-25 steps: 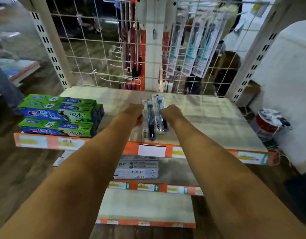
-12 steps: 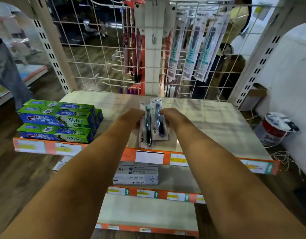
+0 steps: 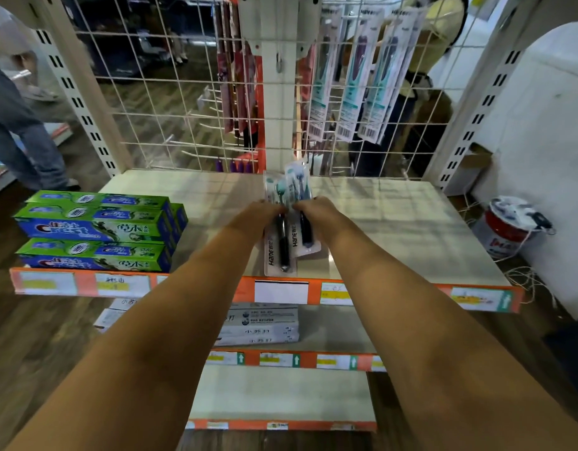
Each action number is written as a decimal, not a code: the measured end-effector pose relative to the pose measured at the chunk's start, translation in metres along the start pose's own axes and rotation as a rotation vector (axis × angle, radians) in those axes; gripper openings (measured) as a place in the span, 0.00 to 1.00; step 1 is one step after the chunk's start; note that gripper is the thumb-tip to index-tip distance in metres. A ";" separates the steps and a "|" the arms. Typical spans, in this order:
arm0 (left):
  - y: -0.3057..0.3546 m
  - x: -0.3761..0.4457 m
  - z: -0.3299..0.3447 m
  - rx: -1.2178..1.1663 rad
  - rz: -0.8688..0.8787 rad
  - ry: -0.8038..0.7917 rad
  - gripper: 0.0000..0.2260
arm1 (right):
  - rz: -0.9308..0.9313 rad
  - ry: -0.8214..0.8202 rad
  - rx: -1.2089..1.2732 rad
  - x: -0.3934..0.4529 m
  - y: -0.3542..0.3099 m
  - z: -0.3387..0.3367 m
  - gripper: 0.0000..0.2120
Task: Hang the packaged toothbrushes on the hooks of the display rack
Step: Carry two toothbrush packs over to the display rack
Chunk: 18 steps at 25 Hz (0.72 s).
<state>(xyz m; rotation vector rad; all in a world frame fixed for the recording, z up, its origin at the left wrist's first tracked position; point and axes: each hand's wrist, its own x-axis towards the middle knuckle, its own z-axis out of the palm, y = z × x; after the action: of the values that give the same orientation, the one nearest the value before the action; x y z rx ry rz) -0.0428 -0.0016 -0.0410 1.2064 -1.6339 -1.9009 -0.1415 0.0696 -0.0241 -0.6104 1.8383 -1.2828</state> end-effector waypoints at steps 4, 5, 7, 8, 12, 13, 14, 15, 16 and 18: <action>0.006 -0.018 0.007 -0.262 0.053 -0.141 0.09 | -0.060 -0.069 0.169 -0.015 -0.001 -0.017 0.04; 0.007 -0.020 0.007 -0.298 0.060 -0.147 0.09 | -0.069 -0.079 0.207 -0.019 -0.001 -0.024 0.04; 0.011 -0.028 0.008 -0.333 0.074 -0.152 0.09 | -0.080 -0.088 0.272 -0.024 -0.003 -0.037 0.04; 0.015 -0.034 0.009 -0.346 0.086 -0.147 0.07 | -0.082 -0.087 0.295 -0.028 -0.004 -0.044 0.05; 0.038 -0.056 0.016 -0.323 0.141 -0.152 0.05 | -0.122 -0.067 0.363 -0.054 -0.011 -0.071 0.06; 0.044 -0.060 0.020 -0.300 0.149 -0.189 0.06 | -0.130 -0.064 0.379 -0.063 -0.013 -0.079 0.05; 0.049 -0.064 0.023 -0.259 0.163 -0.237 0.06 | -0.143 -0.052 0.392 -0.071 -0.013 -0.087 0.05; 0.054 -0.068 0.028 -0.210 0.178 -0.276 0.05 | -0.152 -0.045 0.397 -0.079 -0.014 -0.094 0.05; 0.059 -0.073 0.034 -0.168 0.193 -0.318 0.05 | -0.154 -0.033 0.406 -0.086 -0.013 -0.100 0.05; 0.067 -0.083 0.048 -0.091 0.202 -0.408 0.09 | -0.136 0.014 0.420 -0.102 -0.010 -0.112 0.07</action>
<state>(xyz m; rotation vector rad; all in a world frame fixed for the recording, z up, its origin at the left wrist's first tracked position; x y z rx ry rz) -0.0498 0.0710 0.0504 0.6152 -1.7607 -2.1584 -0.1756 0.2035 0.0387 -0.5003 1.4909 -1.7055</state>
